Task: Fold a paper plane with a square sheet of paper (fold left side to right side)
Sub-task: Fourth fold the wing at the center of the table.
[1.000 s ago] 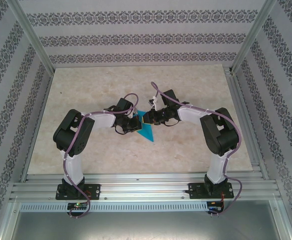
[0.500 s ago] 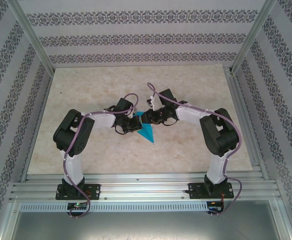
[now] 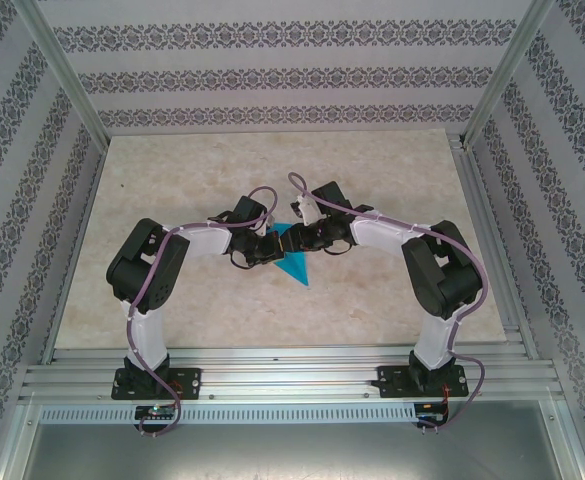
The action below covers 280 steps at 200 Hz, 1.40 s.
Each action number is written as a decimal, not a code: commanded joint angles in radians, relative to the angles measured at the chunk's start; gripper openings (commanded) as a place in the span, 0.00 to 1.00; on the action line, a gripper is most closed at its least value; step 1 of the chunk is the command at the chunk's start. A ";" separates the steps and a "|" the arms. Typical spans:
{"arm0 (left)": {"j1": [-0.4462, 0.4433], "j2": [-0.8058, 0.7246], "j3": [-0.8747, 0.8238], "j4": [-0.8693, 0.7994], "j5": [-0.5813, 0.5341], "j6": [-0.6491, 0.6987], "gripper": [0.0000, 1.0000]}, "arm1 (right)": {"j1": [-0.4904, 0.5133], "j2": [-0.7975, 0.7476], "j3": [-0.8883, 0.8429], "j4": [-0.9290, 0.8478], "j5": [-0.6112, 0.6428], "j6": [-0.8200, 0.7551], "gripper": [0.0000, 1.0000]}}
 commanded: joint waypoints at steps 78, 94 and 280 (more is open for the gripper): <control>-0.018 0.050 -0.004 -0.030 -0.039 0.013 0.04 | 0.017 0.030 -0.021 0.128 -0.007 0.025 0.28; -0.019 0.048 -0.004 -0.031 -0.039 0.013 0.05 | 0.014 0.031 -0.017 0.127 -0.018 0.025 0.21; -0.019 0.048 -0.017 -0.042 -0.050 0.022 0.04 | -0.117 0.081 -0.045 0.123 -0.185 0.015 0.00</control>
